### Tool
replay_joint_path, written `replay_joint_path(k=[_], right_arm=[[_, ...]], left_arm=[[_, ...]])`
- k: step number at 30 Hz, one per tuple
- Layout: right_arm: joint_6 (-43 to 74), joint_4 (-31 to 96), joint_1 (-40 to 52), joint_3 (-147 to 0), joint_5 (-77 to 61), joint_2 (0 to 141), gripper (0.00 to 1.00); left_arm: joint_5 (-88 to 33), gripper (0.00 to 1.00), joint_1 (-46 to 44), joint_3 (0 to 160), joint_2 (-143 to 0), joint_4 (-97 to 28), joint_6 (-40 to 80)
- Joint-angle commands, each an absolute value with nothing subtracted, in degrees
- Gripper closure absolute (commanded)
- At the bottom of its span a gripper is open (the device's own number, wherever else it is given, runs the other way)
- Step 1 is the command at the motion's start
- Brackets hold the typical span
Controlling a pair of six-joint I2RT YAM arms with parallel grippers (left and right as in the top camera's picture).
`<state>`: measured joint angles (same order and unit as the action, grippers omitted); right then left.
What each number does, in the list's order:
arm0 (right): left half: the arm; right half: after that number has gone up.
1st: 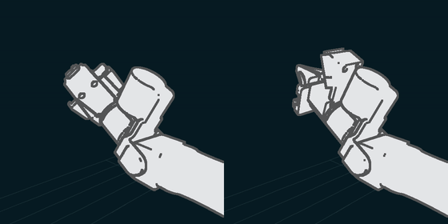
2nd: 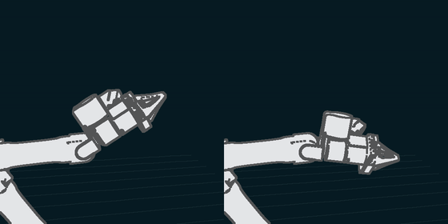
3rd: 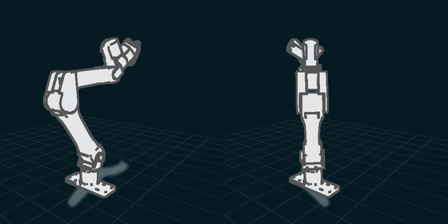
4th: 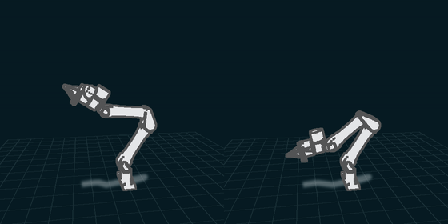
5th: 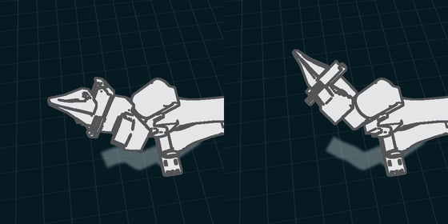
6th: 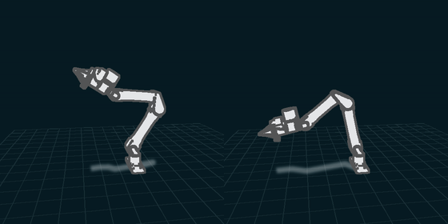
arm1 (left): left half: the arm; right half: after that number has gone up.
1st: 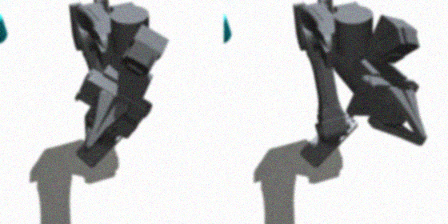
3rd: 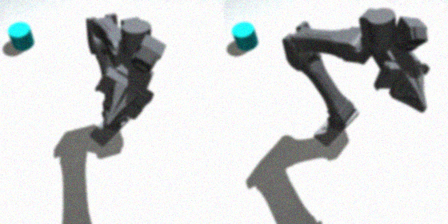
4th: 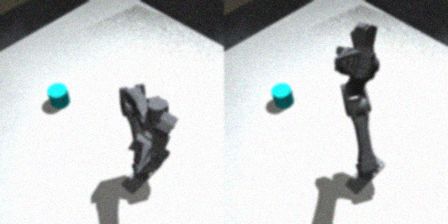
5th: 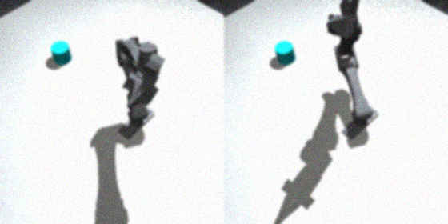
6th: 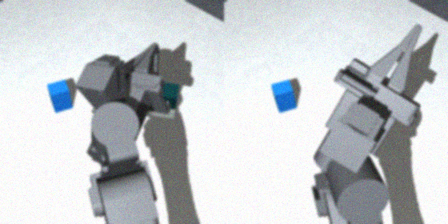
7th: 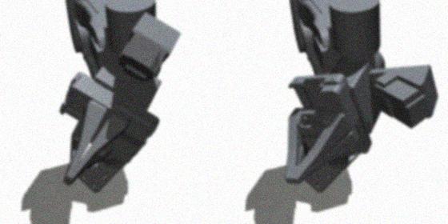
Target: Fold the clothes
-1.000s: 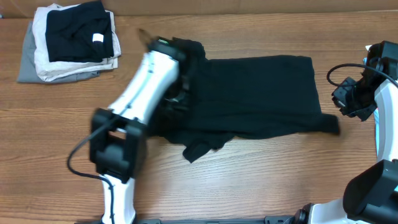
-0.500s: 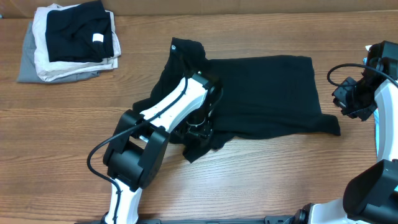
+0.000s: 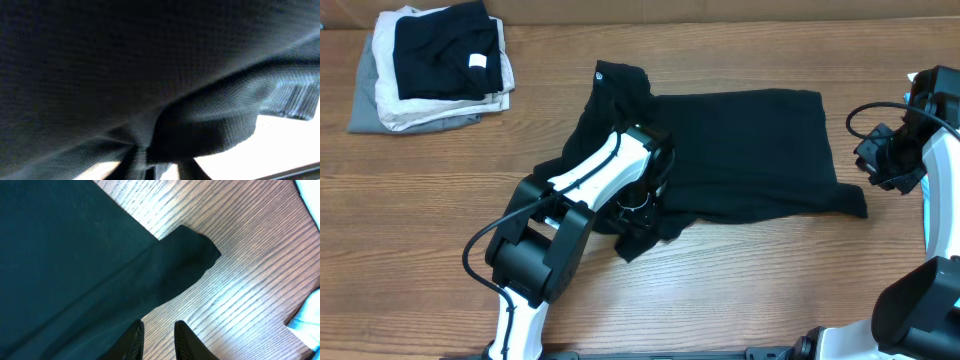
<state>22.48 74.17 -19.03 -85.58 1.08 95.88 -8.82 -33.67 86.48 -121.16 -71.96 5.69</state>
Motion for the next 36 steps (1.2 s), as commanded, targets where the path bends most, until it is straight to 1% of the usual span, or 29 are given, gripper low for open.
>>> replay_joint_path(k=[1, 5, 13, 17, 19, 21, 24, 30, 33, 36], right_arm=[[22.79, 73.93, -19.07, -85.41, 1.87, 94.74, 0.76], [22.79, 73.95, -19.07, -85.38, 1.85, 94.74, 0.73], [22.79, 74.06, -19.07, -85.38, 1.85, 94.74, 0.73], [22.79, 74.17, -19.07, -84.05, 1.85, 94.74, 0.73], [22.79, 73.6, -19.07, -82.59, 1.85, 94.74, 0.72], [22.79, 72.6, -19.07, -80.58, 1.65, 94.74, 0.69], [22.83, 70.85, -19.07, -77.3, 0.95, 94.74, 0.69], [22.83, 68.55, -19.07, -72.47, -0.19, 94.74, 0.69], [23.24, 66.7, -19.07, -69.19, -0.1, 94.74, 0.63], [25.65, 63.81, -19.09, -65.36, -0.12, 94.74, 0.62]], left_arm=[[-10.59, 0.96, -33.8, 85.86, -119.61, -72.69, 4.23], [-10.59, 0.96, -33.8, 85.86, -119.61, -75.72, 4.23], [-10.59, 0.96, -33.8, 85.89, -119.2, -81.14, 4.27], [-10.59, 0.96, -33.78, 85.95, -115.61, -85.14, 5.87], [-10.59, 0.96, -33.78, 85.95, -113.45, -86.06, 6.76], [-10.59, 0.96, -33.78, 85.95, -111.22, -87.05, 6.85], [-10.59, 0.96, -33.78, 85.95, -108.71, -87.94, 6.85], [-10.57, 0.96, -33.78, 85.95, -108.2, -88.49, 6.79], [-10.55, 0.96, -33.78, 85.95, -108.2, -88.18, 6.61], [-10.55, 0.96, -33.78, 85.95, -108.2, -87.46, 6.61]])
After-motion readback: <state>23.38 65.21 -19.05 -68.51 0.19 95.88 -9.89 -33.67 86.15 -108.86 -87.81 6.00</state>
